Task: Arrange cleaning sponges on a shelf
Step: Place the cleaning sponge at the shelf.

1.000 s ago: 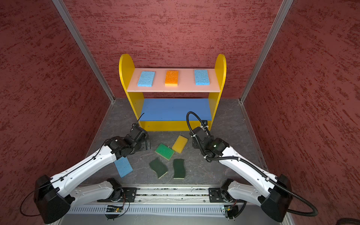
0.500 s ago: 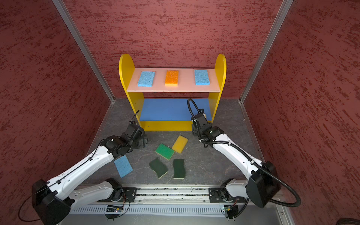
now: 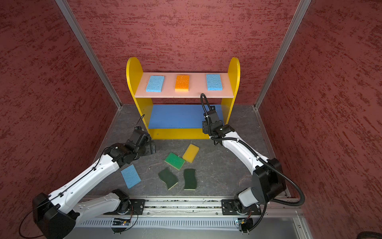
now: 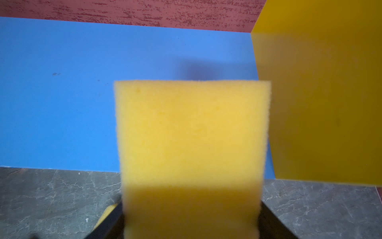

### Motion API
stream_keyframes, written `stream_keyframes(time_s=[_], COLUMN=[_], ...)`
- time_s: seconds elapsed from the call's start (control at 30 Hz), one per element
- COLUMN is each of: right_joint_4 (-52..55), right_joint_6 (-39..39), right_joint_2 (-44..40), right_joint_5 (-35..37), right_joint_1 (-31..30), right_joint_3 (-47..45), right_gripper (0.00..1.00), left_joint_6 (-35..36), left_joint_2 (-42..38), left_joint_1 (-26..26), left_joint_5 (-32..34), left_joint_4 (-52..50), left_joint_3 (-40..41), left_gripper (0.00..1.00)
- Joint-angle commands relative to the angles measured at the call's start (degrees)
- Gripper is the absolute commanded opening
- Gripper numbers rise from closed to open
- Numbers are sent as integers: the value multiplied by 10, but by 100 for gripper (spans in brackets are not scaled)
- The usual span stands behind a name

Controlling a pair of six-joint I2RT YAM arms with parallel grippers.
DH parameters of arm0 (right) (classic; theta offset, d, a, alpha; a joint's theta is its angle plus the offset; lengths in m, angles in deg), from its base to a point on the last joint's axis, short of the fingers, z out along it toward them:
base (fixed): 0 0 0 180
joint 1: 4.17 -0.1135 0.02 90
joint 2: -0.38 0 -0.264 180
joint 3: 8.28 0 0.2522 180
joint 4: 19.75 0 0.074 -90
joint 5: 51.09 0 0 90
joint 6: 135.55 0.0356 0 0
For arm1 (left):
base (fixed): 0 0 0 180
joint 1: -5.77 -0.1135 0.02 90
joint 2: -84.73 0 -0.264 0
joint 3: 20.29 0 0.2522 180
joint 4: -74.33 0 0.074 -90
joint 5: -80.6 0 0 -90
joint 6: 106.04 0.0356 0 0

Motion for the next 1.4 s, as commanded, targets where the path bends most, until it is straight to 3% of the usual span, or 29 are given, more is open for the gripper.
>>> stream_keyframes(time_s=[0.0, 1.0, 1.37], right_joint_4=[-28, -101, -101], right_joint_6=[-16, -55, -36], right_joint_2=[11, 74, 95], right_joint_5=[-15, -50, -22], right_joint_1=[15, 54, 56], right_joint_3=[22, 29, 26], right_gripper=[72, 72, 72], left_joint_6=[13, 33, 33], left_joint_2=[-4, 15, 17], left_joint_1=[-6, -16, -17], left_joint_5=[-2, 7, 13], left_joint_4=[21, 70, 72], left_joint_3=[-13, -19, -19], left_gripper=[95, 95, 95])
